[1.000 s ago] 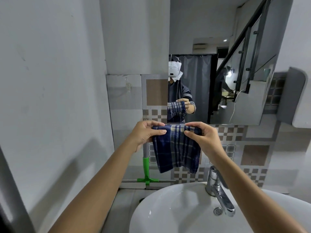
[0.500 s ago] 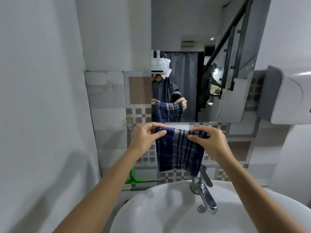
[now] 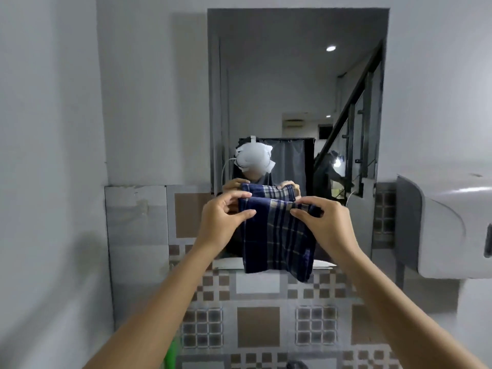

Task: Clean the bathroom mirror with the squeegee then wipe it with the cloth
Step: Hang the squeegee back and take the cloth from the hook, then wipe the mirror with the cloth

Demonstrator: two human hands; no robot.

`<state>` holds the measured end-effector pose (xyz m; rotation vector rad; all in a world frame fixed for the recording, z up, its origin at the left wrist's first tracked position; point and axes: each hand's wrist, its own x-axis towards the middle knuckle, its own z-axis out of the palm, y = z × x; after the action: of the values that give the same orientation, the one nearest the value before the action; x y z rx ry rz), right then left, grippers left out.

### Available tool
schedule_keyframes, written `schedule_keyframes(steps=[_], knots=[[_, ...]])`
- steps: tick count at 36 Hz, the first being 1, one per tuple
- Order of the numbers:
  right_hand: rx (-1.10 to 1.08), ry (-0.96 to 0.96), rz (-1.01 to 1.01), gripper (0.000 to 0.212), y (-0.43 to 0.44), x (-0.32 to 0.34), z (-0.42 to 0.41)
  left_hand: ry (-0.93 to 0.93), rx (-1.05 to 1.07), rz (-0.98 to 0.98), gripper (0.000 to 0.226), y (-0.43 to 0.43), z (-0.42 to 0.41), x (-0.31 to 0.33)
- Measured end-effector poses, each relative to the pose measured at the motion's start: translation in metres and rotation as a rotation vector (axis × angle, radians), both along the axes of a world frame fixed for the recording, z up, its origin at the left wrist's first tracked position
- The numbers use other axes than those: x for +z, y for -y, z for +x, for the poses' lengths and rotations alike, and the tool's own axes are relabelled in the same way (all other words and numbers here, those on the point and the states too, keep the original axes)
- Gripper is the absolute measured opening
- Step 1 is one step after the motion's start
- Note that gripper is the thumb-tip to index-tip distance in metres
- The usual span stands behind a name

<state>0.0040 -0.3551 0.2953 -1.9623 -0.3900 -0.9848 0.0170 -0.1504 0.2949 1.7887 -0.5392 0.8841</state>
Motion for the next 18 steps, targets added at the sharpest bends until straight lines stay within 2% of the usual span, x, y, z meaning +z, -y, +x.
schedule_keyframes(steps=[4,8,12,18], knots=[[0.007,0.151,0.016,0.021,-0.004,0.061,0.026,0.124,-0.004,-0.106,0.031,0.006,0.019,0.056],[0.046,0.249,0.025,0.017,-0.01,0.131,0.055,0.247,-0.033,-0.132,0.027,0.006,0.038,0.121],[0.07,0.323,0.025,0.016,-0.019,0.186,0.077,0.286,-0.041,-0.066,0.028,-0.002,0.057,0.17],[0.061,0.368,0.043,0.015,-0.025,0.222,0.11,0.3,0.056,0.155,0.048,-0.007,0.088,0.198]])
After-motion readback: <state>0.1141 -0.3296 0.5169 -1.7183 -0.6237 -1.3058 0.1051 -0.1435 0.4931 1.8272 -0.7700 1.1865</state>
